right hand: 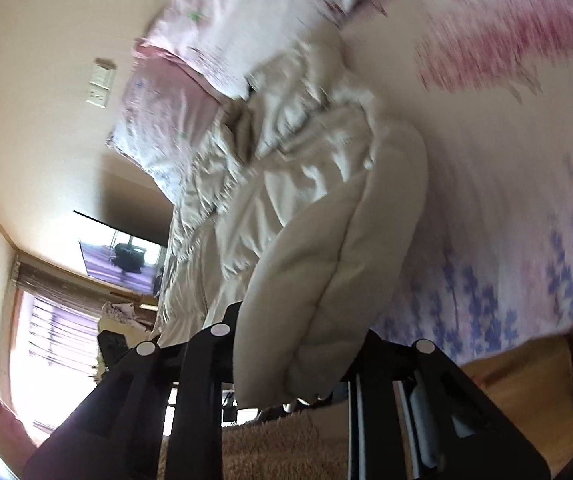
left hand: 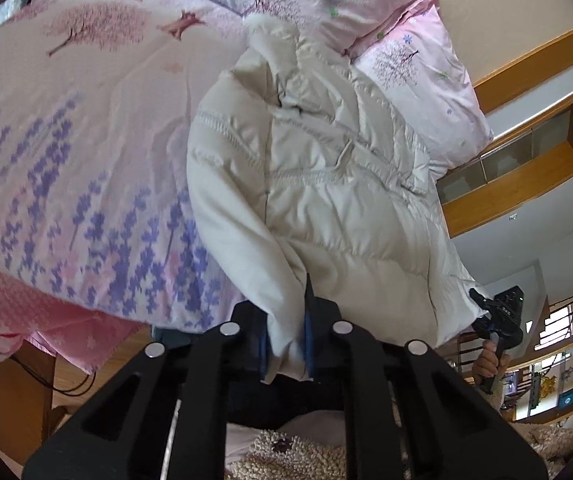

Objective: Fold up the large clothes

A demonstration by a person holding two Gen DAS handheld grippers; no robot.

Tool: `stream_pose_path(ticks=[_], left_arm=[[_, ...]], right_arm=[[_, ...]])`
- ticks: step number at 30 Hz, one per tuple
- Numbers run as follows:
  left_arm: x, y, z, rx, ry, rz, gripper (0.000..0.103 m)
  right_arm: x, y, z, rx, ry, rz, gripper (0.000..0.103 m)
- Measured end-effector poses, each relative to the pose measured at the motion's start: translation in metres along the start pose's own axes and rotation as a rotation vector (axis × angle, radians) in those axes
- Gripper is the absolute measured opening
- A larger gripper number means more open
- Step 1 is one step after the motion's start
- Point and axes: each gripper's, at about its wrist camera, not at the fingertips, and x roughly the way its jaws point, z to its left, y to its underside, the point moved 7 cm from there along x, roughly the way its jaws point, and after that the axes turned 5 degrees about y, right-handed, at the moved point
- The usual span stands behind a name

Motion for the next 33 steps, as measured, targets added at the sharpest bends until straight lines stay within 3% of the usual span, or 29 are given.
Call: stream_pose_path(ticks=[9,15,20,33], left_arm=[[-0.018,-0.047,-0.018,0.035,-0.014,-0.123,0.011],[-0.037,-0.1,-0.057,0.147,-0.052,-0.256,0.011],[-0.03,-0.145,-0.079,0.221,-0.111,-0.295,0.011],[0.019,-0.271,-0.088,0.165,-0.14,-0.324,0.011]], right_arm=[[-0.02,-0.042,0.067,-0.187,0.052,-0.256,0.017],[-0.023,-0.08,0.107,-0.28,0.104,-0.395,0.017],[-0.014,-0.114,0.128,-0.294,0.14,-0.442,0.017],[0.038,-0.208,0.142,-0.223,0.18,-0.461,0.017]])
